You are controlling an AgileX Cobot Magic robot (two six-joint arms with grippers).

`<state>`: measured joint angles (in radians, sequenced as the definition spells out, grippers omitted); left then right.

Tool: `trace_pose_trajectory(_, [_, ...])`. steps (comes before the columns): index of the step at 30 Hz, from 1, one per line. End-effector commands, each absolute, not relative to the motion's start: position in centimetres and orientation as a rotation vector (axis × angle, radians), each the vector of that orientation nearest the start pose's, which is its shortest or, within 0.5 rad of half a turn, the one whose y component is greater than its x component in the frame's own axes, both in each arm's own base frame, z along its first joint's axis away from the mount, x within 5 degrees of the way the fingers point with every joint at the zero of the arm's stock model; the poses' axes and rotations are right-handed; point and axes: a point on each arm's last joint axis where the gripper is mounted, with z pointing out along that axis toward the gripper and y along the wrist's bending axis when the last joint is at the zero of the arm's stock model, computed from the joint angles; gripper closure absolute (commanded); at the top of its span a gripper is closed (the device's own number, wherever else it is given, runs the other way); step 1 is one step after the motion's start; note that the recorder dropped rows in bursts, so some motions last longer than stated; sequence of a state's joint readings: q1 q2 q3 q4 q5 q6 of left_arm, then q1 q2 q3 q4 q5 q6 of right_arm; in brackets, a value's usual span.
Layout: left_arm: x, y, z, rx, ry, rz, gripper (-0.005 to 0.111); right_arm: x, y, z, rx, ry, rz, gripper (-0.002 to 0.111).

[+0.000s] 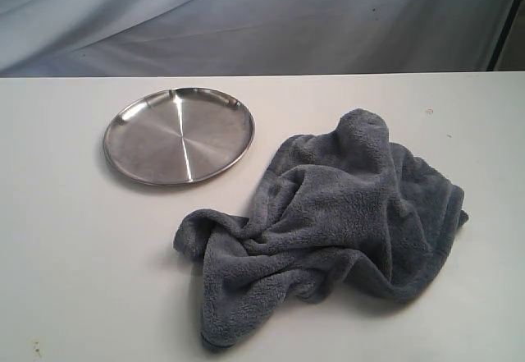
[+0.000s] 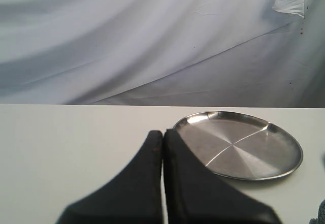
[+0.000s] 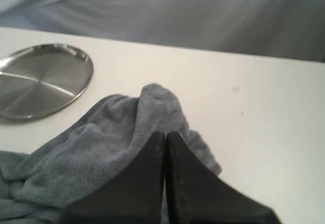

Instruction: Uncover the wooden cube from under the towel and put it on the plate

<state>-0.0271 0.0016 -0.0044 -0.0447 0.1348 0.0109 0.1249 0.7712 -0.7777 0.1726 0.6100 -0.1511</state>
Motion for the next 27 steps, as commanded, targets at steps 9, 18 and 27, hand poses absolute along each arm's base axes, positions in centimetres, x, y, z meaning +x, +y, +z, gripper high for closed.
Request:
trace_pose_trajectory(9, [5.6, -0.2, 20.1, -0.002, 1.616, -0.054, 0.105, 25.7, 12.0, 27.6, -0.738, 2.633, 0.282, 0.108])
trace_pose_trajectory(18, [5.6, -0.2, 20.1, 0.002, 1.616, -0.050, 0.105, 24.2, 17.5, 23.2, -1.067, 2.746, 0.281, 0.108])
trace_pose_trajectory(27, [5.6, -0.2, 20.1, 0.000, 1.616, -0.053, 0.105, 22.4, 16.6, 20.6, -1.078, 2.816, 0.180, 0.108])
